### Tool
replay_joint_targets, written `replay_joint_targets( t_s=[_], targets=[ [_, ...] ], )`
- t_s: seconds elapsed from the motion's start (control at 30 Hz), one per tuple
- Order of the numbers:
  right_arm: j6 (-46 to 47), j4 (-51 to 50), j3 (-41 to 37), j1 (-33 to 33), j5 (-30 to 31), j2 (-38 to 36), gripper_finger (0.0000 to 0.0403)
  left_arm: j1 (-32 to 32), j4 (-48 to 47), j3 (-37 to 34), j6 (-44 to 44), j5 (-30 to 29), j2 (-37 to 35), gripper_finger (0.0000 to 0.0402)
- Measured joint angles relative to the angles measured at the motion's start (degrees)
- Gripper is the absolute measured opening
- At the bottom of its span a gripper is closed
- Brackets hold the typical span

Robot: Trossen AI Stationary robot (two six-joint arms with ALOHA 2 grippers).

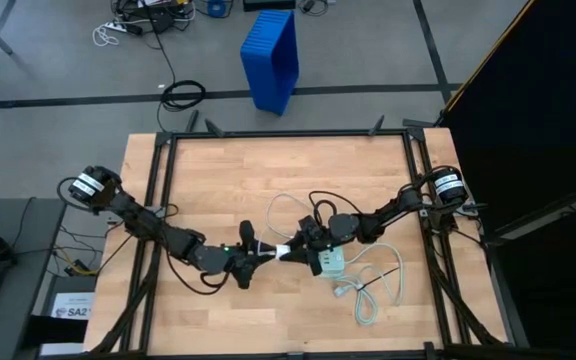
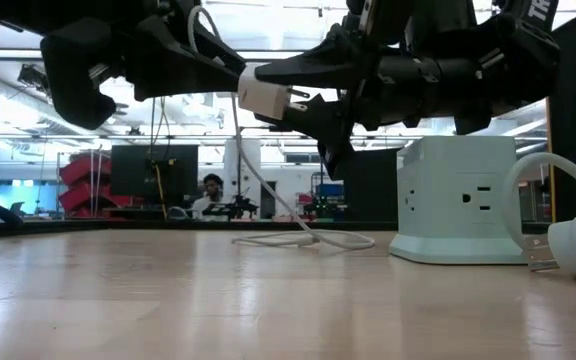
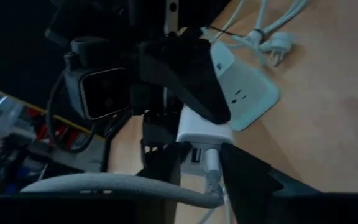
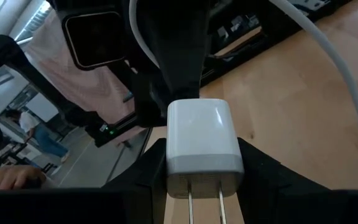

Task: Insert USB
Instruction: Insert the white charger cable into the white charger adapter

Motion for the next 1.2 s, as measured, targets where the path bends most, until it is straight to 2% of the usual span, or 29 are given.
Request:
replay_joint_targets(
  t_s=[0.23, 0.47, 0.73, 0.8, 0.97, 1.2],
  targets=[
    [0.0, 0.4, 0.1, 0.0, -0.3, 0.0, 0.0111, -2.3, 0.0, 0.0, 0.6, -4.5, 0.0, 0.0155],
    [-0.2, 0.6, 0.1, 0.0, -1.5, -0.1, 0.0111, -4.0, -1.6, 0.0, 0.5, -6.4, -0.3, 0.0158],
    [-0.2, 0.3, 0.1, 0.1, -2.5, -0.1, 0.0111, -4.3, -12.1, 0.0, -6.2, -8.6, -5.9, 0.0157],
    [-0.2, 0.3, 0.1, 0.1, -2.7, -0.1, 0.0111, -4.3, -13.5, -0.1, -7.8, -8.3, -6.7, 0.0157],
    [-0.7, 0.3, 0.0, 0.1, -2.9, -0.1, 0.0111, -3.4, -11.0, -0.9, -8.7, -2.7, -6.8, 0.0157],
    [-0.8, 0.3, 0.0, 0.2, -2.9, -0.1, 0.0111, -1.5, -10.4, -1.0, -9.8, -1.3, -6.8, 0.0152]
  ],
)
